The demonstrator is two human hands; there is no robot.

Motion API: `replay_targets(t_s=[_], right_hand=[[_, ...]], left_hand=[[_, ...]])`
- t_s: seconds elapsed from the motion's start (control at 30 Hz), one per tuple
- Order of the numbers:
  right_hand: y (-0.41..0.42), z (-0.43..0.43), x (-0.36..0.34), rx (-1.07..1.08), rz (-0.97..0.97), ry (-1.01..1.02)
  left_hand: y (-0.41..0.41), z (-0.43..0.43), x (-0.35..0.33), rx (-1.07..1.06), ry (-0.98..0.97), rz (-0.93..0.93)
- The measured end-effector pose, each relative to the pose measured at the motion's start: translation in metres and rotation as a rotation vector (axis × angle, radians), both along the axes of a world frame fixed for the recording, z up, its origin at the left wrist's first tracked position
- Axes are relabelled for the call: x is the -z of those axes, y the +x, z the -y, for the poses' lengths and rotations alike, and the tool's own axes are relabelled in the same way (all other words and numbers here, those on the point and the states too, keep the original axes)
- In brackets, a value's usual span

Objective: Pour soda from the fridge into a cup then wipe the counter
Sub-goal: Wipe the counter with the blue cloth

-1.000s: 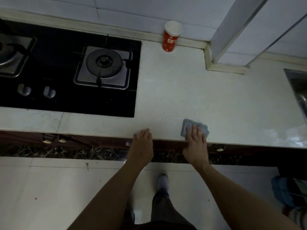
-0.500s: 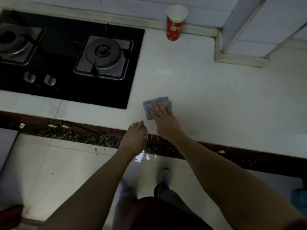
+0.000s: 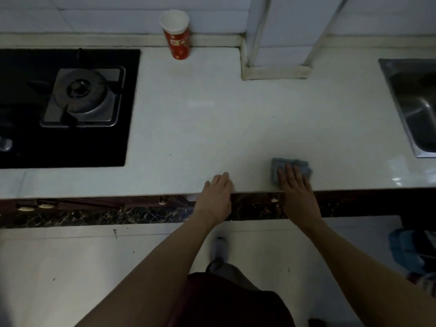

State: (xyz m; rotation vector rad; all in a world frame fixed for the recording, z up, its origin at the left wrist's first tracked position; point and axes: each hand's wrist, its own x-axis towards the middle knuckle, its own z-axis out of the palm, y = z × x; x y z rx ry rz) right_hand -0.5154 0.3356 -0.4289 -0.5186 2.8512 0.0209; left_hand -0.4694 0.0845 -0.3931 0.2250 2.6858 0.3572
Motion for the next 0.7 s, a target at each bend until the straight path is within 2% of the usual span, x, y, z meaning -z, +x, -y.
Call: replay_targets(t_s=[0.13, 0.27, 0.4, 0.53, 0.7], right_hand=[[-0.011, -0.033, -0.003, 0.180, 0.046, -0.002], [-0.005, 0.013, 0.000, 0.408, 0.044, -0.111], [0.007, 0.065, 0.004, 0.192, 0.052, -0.159], [-0.029, 0.095, 0.001, -0.045, 0.066, -0.169], [-0.102, 0.110, 0.003, -0.210, 0.067, -0.139]], left_hand=[[-0.009, -0.034, 0.000, 0.027, -0.042, 0.036], [-0.010, -0.042, 0.001, -0.025, -0.049, 0.021], [-0.014, -0.034, 0.001, -0.098, 0.058, -0.021], [-0.019, -0.021, -0.002, -0.152, 0.065, -0.056], [-0.040, -0.019, -0.003, -0.039, -0.008, -0.021]])
